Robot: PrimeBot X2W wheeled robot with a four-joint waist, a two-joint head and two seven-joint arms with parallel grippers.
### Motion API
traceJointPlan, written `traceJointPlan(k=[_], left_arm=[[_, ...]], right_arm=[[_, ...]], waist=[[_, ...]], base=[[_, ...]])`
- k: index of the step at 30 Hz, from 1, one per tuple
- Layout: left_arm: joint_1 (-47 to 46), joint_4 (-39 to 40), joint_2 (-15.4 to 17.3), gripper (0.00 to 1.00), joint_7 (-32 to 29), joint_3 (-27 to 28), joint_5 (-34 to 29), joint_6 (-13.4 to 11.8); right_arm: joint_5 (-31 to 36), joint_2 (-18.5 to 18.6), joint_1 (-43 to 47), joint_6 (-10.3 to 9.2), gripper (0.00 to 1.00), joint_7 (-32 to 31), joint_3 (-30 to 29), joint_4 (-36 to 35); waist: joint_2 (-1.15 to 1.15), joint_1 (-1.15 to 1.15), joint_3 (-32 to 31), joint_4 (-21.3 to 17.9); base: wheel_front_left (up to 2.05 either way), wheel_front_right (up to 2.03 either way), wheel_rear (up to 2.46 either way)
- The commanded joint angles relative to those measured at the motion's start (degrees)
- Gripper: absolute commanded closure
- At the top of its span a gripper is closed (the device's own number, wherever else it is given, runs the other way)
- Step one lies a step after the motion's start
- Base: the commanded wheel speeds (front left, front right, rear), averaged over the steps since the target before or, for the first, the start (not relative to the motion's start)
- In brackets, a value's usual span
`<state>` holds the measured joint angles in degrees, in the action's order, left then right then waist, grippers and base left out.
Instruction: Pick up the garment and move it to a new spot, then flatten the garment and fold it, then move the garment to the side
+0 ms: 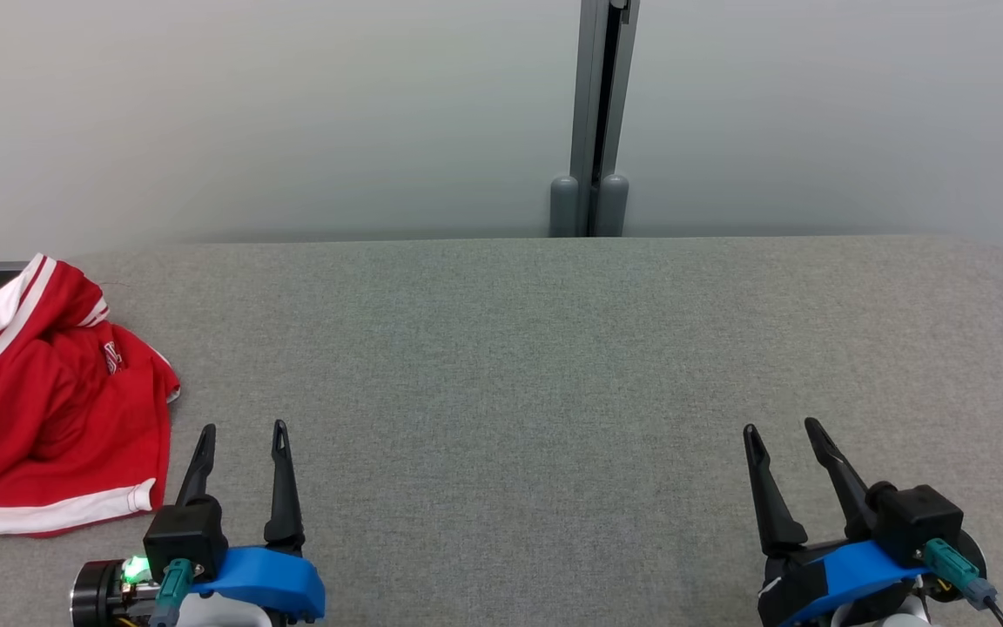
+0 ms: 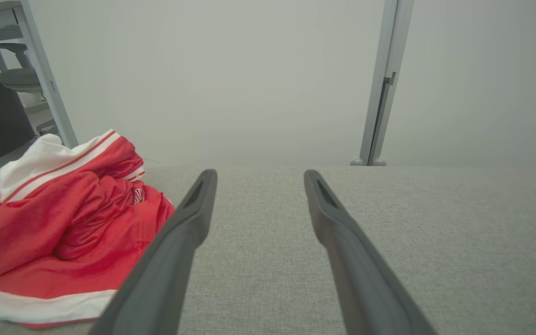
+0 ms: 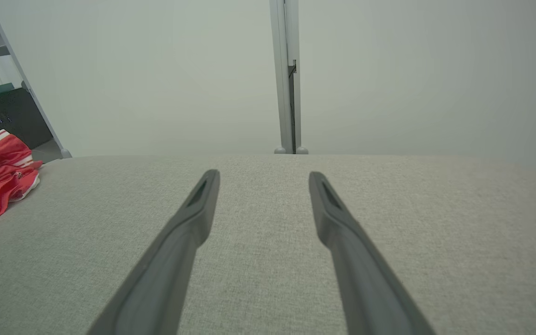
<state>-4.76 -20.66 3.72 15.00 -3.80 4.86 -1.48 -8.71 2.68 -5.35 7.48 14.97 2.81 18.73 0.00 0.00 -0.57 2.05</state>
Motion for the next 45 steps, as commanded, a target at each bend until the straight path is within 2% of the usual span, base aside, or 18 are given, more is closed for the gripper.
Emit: traceJointPlan(k=[1,25,34,45], left_arm=[[0.08,-0.24,0.02,0.0,0.28,0.22,0.07,0.02],[-0.21,0.81,0.43,0.0,0.23,0.7,-0.25,-0.3],[0.16,1.53,0.92,0.0,0.23,1.43,-0.29,-0.34],[0.65,3.02,1.18,0.0,0.23,2.14,-0.4,-0.41]], right_arm=[[-0.2,0.38,-0.58,0.03,0.0,0.33,0.05,0.25],[-1.99,0.37,-0.56,0.03,0.0,0.32,0.57,0.73],[-2.24,0.36,0.16,0.03,0.0,0.29,0.75,0.55],[-3.51,0.37,0.85,0.03,0.0,0.28,1.88,0.19]], waist=[[0.0,0.0,-0.01,-0.01],[0.0,0.0,0.12,1.06],[0.0,0.0,-0.02,4.59],[0.0,0.0,-0.28,10.69]], base=[[0.0,0.0,0.0],[0.0,0.0,0.0],[0.0,0.0,0.0],[0.0,0.0,0.0]])
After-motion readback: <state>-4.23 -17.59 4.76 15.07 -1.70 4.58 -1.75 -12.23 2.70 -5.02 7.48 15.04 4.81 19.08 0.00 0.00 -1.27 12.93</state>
